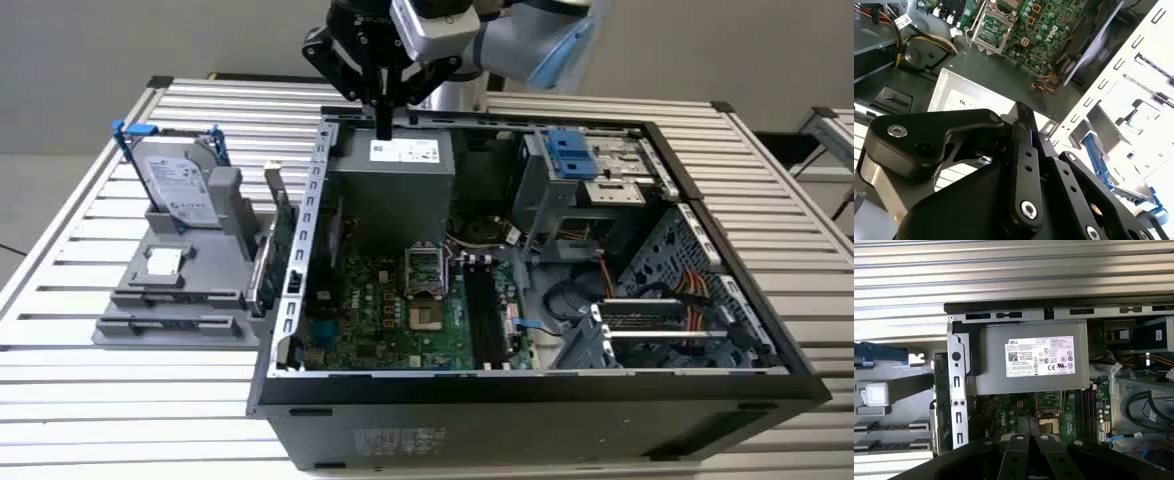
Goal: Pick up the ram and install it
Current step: 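Reach for the ram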
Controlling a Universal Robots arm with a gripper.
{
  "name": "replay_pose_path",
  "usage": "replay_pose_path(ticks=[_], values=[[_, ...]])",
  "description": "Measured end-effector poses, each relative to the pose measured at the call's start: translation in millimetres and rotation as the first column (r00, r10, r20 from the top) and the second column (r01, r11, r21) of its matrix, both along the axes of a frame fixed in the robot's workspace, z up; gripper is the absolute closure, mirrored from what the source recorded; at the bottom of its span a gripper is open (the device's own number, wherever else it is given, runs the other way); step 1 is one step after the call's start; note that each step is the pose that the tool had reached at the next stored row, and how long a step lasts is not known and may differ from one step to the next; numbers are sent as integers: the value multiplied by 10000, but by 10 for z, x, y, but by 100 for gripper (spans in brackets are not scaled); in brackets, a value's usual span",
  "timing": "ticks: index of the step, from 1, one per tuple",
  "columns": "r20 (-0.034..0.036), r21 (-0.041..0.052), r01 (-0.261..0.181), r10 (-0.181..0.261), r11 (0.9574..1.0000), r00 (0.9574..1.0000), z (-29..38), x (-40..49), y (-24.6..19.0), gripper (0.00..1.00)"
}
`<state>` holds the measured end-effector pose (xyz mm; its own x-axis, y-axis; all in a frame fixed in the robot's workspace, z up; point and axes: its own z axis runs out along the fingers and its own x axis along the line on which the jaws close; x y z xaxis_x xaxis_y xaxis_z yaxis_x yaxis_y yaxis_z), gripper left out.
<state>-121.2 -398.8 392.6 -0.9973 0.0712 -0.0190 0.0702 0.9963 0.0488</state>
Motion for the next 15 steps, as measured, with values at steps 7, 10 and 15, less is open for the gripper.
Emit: replay_pose_path(ticks=[7,10,15], values=[[0,0,-2,2,10000,10000,0,0,0,100],[0,-1,2,-2,10000,10000,0,-10,0,100],[0,-1,-1,1,10000,10000,1,-51,0,100]])
